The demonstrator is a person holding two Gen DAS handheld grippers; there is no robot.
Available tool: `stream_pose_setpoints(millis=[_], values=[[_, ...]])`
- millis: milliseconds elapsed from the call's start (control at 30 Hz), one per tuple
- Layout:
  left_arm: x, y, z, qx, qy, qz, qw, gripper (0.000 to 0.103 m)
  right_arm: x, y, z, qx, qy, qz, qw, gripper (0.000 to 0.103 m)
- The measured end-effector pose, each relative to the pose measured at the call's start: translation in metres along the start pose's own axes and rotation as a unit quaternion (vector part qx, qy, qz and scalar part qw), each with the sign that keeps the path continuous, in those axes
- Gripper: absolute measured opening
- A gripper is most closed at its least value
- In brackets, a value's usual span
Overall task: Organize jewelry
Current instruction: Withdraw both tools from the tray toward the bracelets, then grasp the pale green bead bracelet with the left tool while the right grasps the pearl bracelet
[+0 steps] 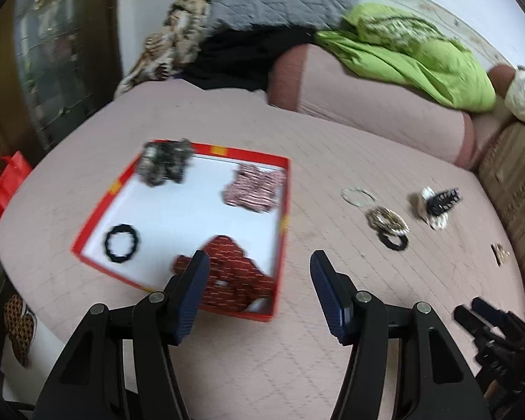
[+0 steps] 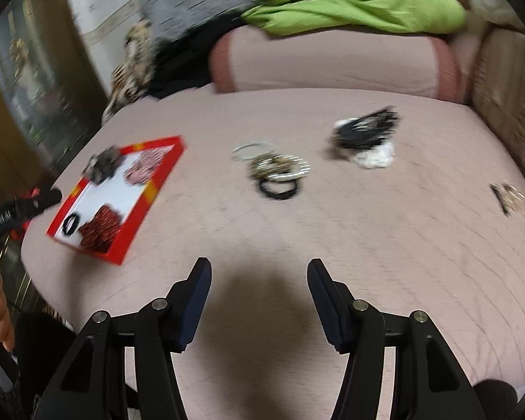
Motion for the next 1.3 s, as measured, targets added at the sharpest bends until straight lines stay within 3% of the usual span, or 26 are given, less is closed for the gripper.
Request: stream_pose_setpoints(millis=[167,300,533,700,867,1033,1133,1300], values=[[-0.001,-0.020,-0.047,0.031,-0.015,0.031,0.9989,0.059,0.000,0.025,-0.051,0.039,-0.037,-0.035,0.998,0.065],[-0.002,-0.023,-0.084,0.040,-0.055,0.034,0.9971,0.059,0.006,0.023,-0.090,0.042,-0.084,-0.026,0.995,0.065],[-0.005,-0.044,-0.098,0.040,-0.075,0.058,0.9947,0.059,0.000,0.008,-0.124,0.038,-0.120,-0.020,0.992,0.065],[-0.013,-0.088,-0.096,0.053,-0.053,0.098,0.9923,0.059,-0.017,-0.013,-0.126,0.025,-0.118,-0.010,0.993,0.065],[-0.018,-0.131,-0.121,0.094,-0.060,0.134,0.9847,0.059,-0.038,-0.040,-0.126,0.023,-0.112,0.002,0.993,0.065],[-0.033,-0.170,-0.141,0.113,-0.059,0.143,0.9815,0.058,-0.052,-0.065,-0.122,0.009,-0.111,0.014,0.994,0.065],[-0.052,-0.193,-0.137,0.105,-0.036,0.141,0.9837,0.058,-0.060,-0.083,-0.110,-0.006,-0.101,0.020,0.995,0.064],[-0.075,-0.228,-0.128,0.084,-0.024,0.147,0.9852,0.058,-0.079,-0.115,-0.082,-0.035,-0.064,0.032,0.997,0.052]])
Point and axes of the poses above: each gripper's, at about its wrist camera, not at the fingertips, and y roughly against the way its jaws point, z to its left, x to its underside, the point moved 8 cm from there along -y, roughly the way its jaws point, and after that the axes turned 3 degrees about z, right-handed, at the moved point
